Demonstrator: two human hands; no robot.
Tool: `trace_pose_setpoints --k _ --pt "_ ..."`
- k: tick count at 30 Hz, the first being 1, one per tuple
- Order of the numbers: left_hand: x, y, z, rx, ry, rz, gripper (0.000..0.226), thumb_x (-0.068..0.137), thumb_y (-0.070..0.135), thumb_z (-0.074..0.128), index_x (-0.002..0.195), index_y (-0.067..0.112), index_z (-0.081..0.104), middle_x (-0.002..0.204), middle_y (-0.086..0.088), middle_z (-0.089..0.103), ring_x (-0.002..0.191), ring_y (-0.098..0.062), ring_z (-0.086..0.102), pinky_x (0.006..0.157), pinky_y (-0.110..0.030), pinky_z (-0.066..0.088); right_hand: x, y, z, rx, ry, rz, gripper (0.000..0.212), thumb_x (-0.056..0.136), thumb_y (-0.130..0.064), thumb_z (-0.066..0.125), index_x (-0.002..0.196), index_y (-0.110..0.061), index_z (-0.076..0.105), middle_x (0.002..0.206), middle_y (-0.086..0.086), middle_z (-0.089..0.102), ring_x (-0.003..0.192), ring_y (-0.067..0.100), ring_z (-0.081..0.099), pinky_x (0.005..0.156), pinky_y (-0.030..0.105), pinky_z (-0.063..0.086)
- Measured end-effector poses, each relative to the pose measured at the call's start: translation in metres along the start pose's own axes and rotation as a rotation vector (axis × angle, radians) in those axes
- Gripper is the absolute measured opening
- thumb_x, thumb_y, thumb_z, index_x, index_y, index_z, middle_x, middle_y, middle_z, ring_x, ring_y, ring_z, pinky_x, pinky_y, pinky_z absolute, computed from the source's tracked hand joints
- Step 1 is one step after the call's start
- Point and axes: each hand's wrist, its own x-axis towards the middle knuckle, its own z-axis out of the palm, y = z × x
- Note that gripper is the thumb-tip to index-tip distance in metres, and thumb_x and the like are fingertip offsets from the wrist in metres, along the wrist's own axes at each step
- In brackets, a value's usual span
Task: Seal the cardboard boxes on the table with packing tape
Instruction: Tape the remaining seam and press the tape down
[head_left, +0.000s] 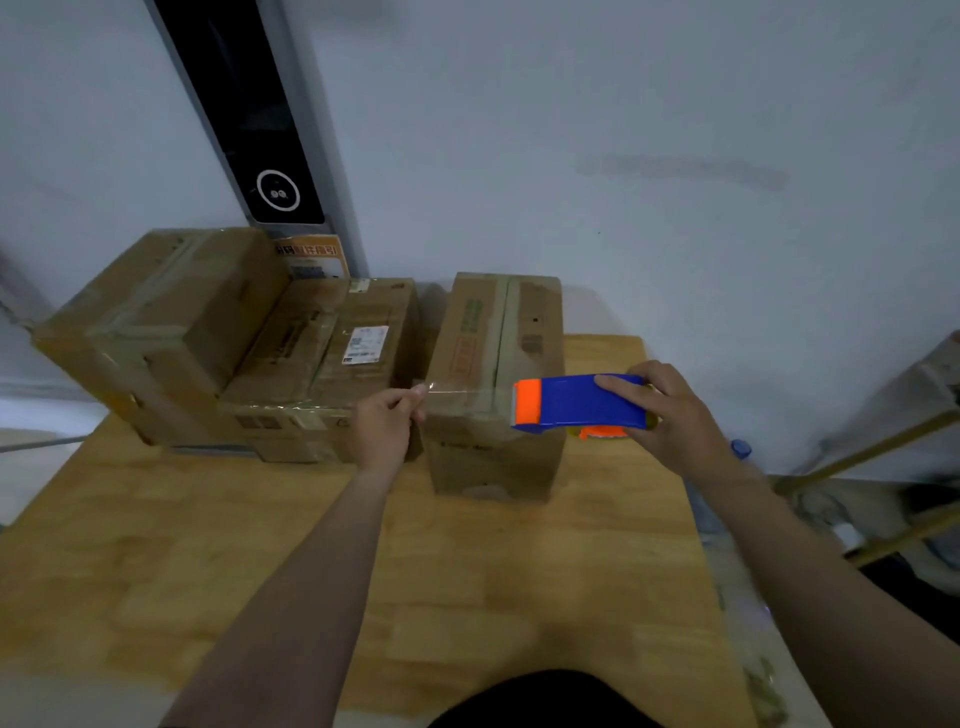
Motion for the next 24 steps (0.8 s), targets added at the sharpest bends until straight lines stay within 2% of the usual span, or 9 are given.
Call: trace_pose_setpoints --k 4,6,10,13,17,21,24 --pt "0.018 -0.012 -0.001 -0.042 0.052 -0.031 0.029 0.091 0.045 0.071 0.064 0.038 0.075 0.063 0.009 0.07 0.067 -0.014 0.066 0.076 -0.041 0.054 -0.002 -0.001 0.014 -0.081 0.05 0.049 0.076 0.078 -0.008 0.084 0.139 -0.037 0.051 0.118 0.008 0.056 0.107 0.029 0.057 0.066 0.042 0.057" --pt "0.03 -0.024 -0.008 -0.071 0.096 -0.068 0.031 0.091 0.042 0.072 0.061 0.035 0.074 0.061 0.009 0.069 0.066 -0.013 0.065 0.075 -0.038 0.052 -0.006 0.003 0.016 -0.109 0.079 0.092 0.073 0.078 -0.005 0.082 0.138 -0.035 0.052 0.118 0.009 0.056 0.106 0.03 0.057 0.064 0.041 0.057" --pt "0.041 -0.042 -0.011 -0.095 0.031 -0.065 0.026 0.093 0.029 0.073 0.067 0.028 0.075 0.06 0.005 0.07 0.062 -0.01 0.061 0.068 -0.03 0.049 -0.009 0.008 0.02 -0.123 0.108 0.124 0.069 0.08 0.003 0.079 0.136 -0.03 0.054 0.116 0.011 0.053 0.1 0.033 0.055 0.074 0.04 0.052" --pt "0.043 -0.051 -0.006 -0.142 0.014 -0.048 0.021 0.094 0.025 0.073 0.074 0.019 0.077 0.065 -0.002 0.071 0.059 -0.006 0.059 0.061 -0.021 0.048 -0.01 0.006 0.026 -0.153 0.099 0.118 0.069 0.078 0.002 0.082 0.134 -0.027 0.056 0.115 0.013 0.055 0.097 0.035 0.055 0.073 0.039 0.051" --pt "0.051 -0.064 0.001 -0.195 0.002 -0.071 0.022 0.094 0.022 0.073 0.074 0.014 0.077 0.063 -0.001 0.069 0.058 -0.004 0.058 0.056 -0.017 0.048 -0.011 0.004 0.03 -0.187 0.091 0.108 0.055 0.085 -0.016 0.076 0.134 -0.029 0.055 0.115 0.011 0.054 0.098 0.031 0.053 0.069 0.032 0.046" --pt "0.051 -0.074 0.006 -0.236 0.008 -0.09 0.02 0.094 0.02 0.073 0.077 0.009 0.078 0.063 -0.003 0.068 0.058 -0.004 0.058 0.057 -0.017 0.048 -0.012 0.004 0.039 -0.219 0.067 0.134 0.075 0.072 -0.001 0.086 0.134 -0.031 0.054 0.114 0.014 0.056 0.097 0.034 0.055 0.07 0.03 0.038" --pt "0.051 -0.081 0.008 -0.261 0.03 -0.093 0.022 0.094 0.019 0.072 0.075 0.009 0.077 0.063 -0.004 0.067 0.056 -0.005 0.056 0.055 -0.015 0.046 -0.008 0.003 0.041 -0.217 0.054 0.119 0.076 0.073 -0.001 0.085 0.135 -0.031 0.054 0.115 0.012 0.054 0.097 0.035 0.057 0.069 0.032 0.043"
